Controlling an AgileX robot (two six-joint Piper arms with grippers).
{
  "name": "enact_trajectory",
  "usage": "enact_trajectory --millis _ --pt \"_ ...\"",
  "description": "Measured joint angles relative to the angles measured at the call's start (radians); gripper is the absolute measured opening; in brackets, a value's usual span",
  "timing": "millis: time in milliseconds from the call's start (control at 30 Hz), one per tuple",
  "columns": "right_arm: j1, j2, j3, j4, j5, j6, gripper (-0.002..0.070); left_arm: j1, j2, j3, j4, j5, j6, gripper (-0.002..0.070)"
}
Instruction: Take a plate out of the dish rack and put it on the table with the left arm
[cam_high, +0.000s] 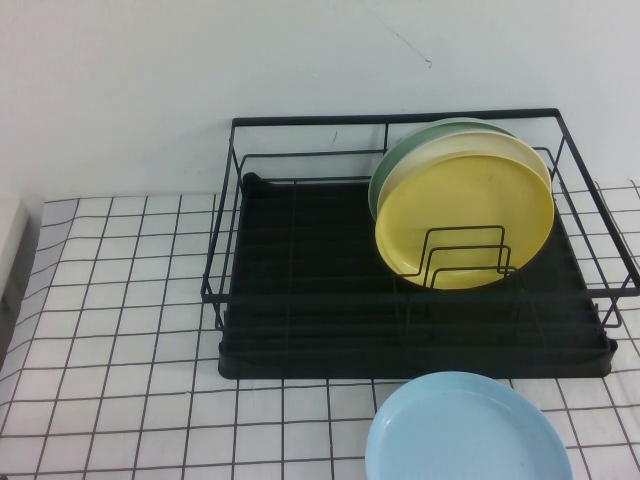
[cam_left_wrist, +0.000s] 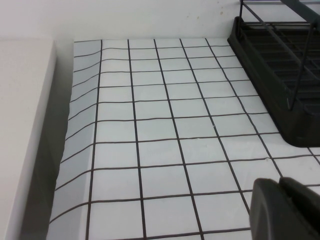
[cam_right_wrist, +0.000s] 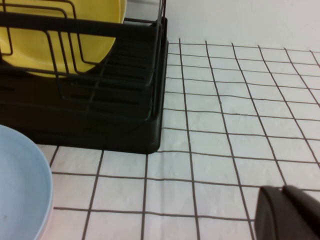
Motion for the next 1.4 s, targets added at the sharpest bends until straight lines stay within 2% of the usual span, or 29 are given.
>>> enact_trajectory --millis 500,667,800,1100,1400 --pt "0.000 0.000 0.000 0.000 0.000 0.000 -0.0001 0.000 0.000 0.000 0.034 -0.008 0.004 -0.0003" --pt "0.000 0.000 0.000 0.000 0.000 0.000 -0.0001 0.000 0.000 0.002 -0.002 -0.022 0.004 -0.0003" --pt "0.000 0.000 0.000 0.000 0.000 0.000 -0.0001 0.000 0.000 0.004 -0.094 -0.036 -0.004 -0.0003" --pt "0.000 0.000 0.000 0.000 0.000 0.000 -0.0001 0.000 0.000 0.006 -0.514 -0.171 -0.059 -0.0003" --pt "0.000 0.000 0.000 0.000 0.000 0.000 -0.0001 0.000 0.000 0.006 -0.560 -0.206 -0.052 -0.0003"
